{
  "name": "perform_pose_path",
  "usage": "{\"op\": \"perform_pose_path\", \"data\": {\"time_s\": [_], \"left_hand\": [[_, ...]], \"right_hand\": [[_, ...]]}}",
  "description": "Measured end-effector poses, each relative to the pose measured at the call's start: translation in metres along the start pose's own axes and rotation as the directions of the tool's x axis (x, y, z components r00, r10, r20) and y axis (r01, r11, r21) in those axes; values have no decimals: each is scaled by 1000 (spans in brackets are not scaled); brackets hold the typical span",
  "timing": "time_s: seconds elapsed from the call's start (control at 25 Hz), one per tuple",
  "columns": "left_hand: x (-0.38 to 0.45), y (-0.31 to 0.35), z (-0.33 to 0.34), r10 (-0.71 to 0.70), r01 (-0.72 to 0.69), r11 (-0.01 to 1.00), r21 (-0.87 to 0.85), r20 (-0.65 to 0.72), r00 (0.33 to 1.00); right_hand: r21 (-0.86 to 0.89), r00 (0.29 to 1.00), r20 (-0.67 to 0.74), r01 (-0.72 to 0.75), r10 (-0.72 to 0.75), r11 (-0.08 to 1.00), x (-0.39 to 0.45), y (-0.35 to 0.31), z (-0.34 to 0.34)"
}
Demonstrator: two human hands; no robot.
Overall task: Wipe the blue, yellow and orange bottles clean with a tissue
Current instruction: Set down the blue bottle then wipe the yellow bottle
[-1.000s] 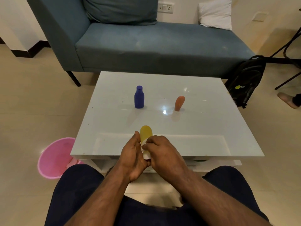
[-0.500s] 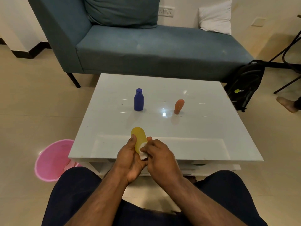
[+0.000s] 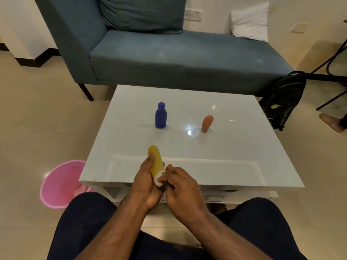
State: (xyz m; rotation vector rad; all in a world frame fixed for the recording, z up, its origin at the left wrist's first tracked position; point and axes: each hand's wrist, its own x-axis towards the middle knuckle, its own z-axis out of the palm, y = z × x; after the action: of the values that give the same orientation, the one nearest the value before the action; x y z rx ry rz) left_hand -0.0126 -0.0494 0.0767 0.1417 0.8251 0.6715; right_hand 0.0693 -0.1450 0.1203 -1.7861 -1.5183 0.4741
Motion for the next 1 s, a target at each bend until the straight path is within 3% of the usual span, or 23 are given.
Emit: {"op": "perform_pose_path", "data": {"time_s": [0.2, 0.4, 0.56, 0.8, 1.0], "left_hand": [[-8, -4, 8, 10, -7, 999, -52, 51, 999], [-6, 2, 3, -43, 44, 999, -20, 24, 999], [-2, -2, 0, 5, -4, 999, -52, 15, 1000], [-8, -4, -1, -24, 26, 999, -28, 46, 999], [-5, -4, 3, 38, -33, 997, -65, 73, 997]], "right_hand": [[32, 998, -51, -29, 31, 999, 21, 3, -1], [-15, 999, 24, 39, -38, 999, 5, -3, 4], [29, 1000, -14, -20, 21, 999, 16, 2, 3], [-47, 997, 2, 78, -78, 996, 7, -5, 8], [-11, 995, -104, -8, 6, 1000, 21, 3, 8]]}}
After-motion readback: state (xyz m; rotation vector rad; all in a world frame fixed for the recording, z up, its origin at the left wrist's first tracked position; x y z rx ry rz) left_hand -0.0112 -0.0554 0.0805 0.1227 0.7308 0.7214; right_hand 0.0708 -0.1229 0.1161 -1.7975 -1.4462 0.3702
